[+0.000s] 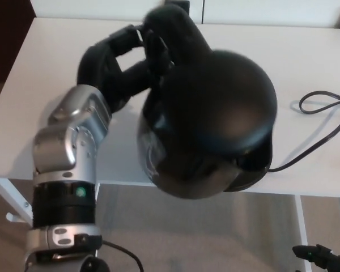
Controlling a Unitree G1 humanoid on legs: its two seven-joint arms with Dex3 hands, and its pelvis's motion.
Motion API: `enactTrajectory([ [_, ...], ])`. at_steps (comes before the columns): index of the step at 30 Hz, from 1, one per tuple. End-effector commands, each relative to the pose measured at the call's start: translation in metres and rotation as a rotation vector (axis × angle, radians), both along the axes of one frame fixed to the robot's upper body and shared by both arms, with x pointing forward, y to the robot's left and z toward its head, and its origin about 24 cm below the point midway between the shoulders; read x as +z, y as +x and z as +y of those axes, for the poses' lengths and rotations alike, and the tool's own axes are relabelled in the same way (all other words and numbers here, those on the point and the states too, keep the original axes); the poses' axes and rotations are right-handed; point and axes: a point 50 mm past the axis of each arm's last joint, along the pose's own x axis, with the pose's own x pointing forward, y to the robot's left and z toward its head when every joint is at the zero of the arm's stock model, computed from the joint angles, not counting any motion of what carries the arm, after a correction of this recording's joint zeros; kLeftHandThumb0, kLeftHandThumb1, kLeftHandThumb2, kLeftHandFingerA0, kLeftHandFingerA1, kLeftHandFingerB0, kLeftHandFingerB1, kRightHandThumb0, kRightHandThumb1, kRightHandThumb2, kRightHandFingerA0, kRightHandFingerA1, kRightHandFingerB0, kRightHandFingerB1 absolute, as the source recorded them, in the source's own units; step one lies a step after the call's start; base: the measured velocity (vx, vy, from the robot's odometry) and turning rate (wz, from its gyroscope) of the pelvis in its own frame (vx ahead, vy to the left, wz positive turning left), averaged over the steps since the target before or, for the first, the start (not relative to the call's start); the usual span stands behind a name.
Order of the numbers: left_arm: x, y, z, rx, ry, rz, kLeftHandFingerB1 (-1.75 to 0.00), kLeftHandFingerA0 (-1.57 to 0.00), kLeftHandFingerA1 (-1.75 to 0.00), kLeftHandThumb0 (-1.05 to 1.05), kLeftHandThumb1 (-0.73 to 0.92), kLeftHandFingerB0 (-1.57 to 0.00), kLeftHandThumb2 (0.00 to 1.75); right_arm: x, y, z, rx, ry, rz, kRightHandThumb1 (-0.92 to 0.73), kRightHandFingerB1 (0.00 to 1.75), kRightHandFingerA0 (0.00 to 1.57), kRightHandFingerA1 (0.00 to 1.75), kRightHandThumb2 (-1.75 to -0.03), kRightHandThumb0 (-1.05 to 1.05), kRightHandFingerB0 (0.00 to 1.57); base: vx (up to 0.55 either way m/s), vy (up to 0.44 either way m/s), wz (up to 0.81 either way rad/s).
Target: The robot walk towards a table in front and uses its left hand to pick up the pot from the base and places it on the table
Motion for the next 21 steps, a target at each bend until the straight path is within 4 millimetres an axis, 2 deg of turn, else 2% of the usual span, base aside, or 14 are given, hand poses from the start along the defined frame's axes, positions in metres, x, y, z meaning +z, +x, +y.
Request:
enactTrajectory([
  [1,0.030,0.003,-0.009,-0.059,-0.183,-0.041,-0.90,-1.02,-1.42,-0.20,0.74,-0.87,0.69,0.001,-0.001,-0.006,-0.008,-0.001,-0.001,-0.62,0.54,0.52,0.68,-0.97,-0.35,0.29,0.00,0.000,0.00],
  [2,0.030,0.003,-0.009,-0.059,-0.184,-0.040,-0.90,-1.02,-1.42,-0.20,0.74,-0.87,0.69,0.001,-0.001,-0.006,-0.008,-0.001,-0.001,-0.62,0.54,0.52,0.68,-0.97,-0.35,0.29,0.00,0.000,0.00],
  [3,0.032,0.004,-0.009,-0.048,-0.210,-0.036,-0.90,-1.00,-1.45,-0.19,0.75,-0.87,0.68,0.001,-0.001,-0.006,-0.007,-0.004,-0.001,-0.82,0.44,0.54,0.59,-0.64,-0.36,0.39,0.00,0.000,0.00],
  [4,0.033,0.004,-0.008,-0.044,-0.221,-0.033,-0.90,-1.00,-1.45,-0.19,0.75,-0.87,0.68,0.001,-0.001,-0.006,-0.007,-0.005,-0.001,-0.82,0.44,0.54,0.59,-0.64,-0.36,0.39,0.00,0.000,0.00],
  [5,0.034,0.005,-0.007,-0.043,-0.225,-0.039,-0.92,-1.01,-1.44,-0.20,0.75,-0.87,0.68,0.001,-0.001,-0.006,-0.010,0.005,-0.003,-0.62,0.55,0.54,0.69,-0.97,-0.37,0.32,0.00,0.000,0.00],
  [11,0.036,0.005,-0.004,-0.022,-0.219,-0.033,-0.93,-1.02,-1.43,-0.22,0.79,-0.86,0.63,0.001,-0.001,-0.005,-0.005,-0.001,0.002,-0.62,0.55,0.53,0.69,-0.97,-0.37,0.33,0.00,0.000,0.00],
  [12,0.041,0.007,0.003,0.025,-0.263,-0.018,-0.93,-0.93,-1.53,-0.33,0.75,-0.67,0.67,0.001,-0.002,-0.005,-0.013,0.009,0.003,-0.81,0.45,0.53,0.60,-0.63,-0.37,0.40,0.00,0.000,0.00],
  [14,0.044,0.007,0.006,0.045,-0.284,-0.009,-0.93,-0.93,-1.53,-0.33,0.75,-0.67,0.67,0.001,-0.002,-0.005,-0.016,0.014,0.003,-0.81,0.45,0.53,0.60,-0.63,-0.37,0.40,0.00,0.000,0.00],
  [15,0.048,0.010,0.010,0.074,-0.261,-0.012,-0.93,-0.88,-1.62,-0.24,0.82,-0.68,0.69,0.001,-0.001,-0.006,-0.015,0.014,0.003,-0.62,0.56,0.53,0.69,-0.97,-0.38,0.34,0.00,0.000,0.00],
  [18,0.056,0.015,0.021,0.145,-0.205,-0.021,-0.98,-0.84,-1.64,-0.23,0.84,-0.65,0.68,0.001,-0.001,-0.005,-0.008,0.011,0.003,-0.62,0.56,0.53,0.69,-0.97,-0.38,0.34,0.00,0.000,0.00],
  [19,0.057,0.015,0.024,0.153,-0.199,-0.024,-0.95,-0.81,-1.66,-0.24,0.85,-0.60,0.67,0.001,-0.001,-0.005,-0.009,0.014,0.003,-0.62,0.56,0.52,0.69,-0.97,-0.38,0.33,0.00,0.000,0.00],
  [20,0.057,0.017,0.030,0.170,-0.215,-0.021,-0.83,-0.78,-1.65,-0.20,0.85,-0.57,0.66,0.001,-0.002,-0.005,-0.008,0.014,0.004,-0.62,0.55,0.52,0.69,-0.97,-0.37,0.32,0.00,0.000,0.00],
  [21,0.056,0.018,0.032,0.177,-0.222,-0.018,-0.83,-0.78,-1.65,-0.20,0.85,-0.57,0.66,0.001,-0.002,-0.005,-0.008,0.013,0.005,-0.62,0.55,0.52,0.69,-0.97,-0.37,0.32,0.00,0.000,0.00],
])
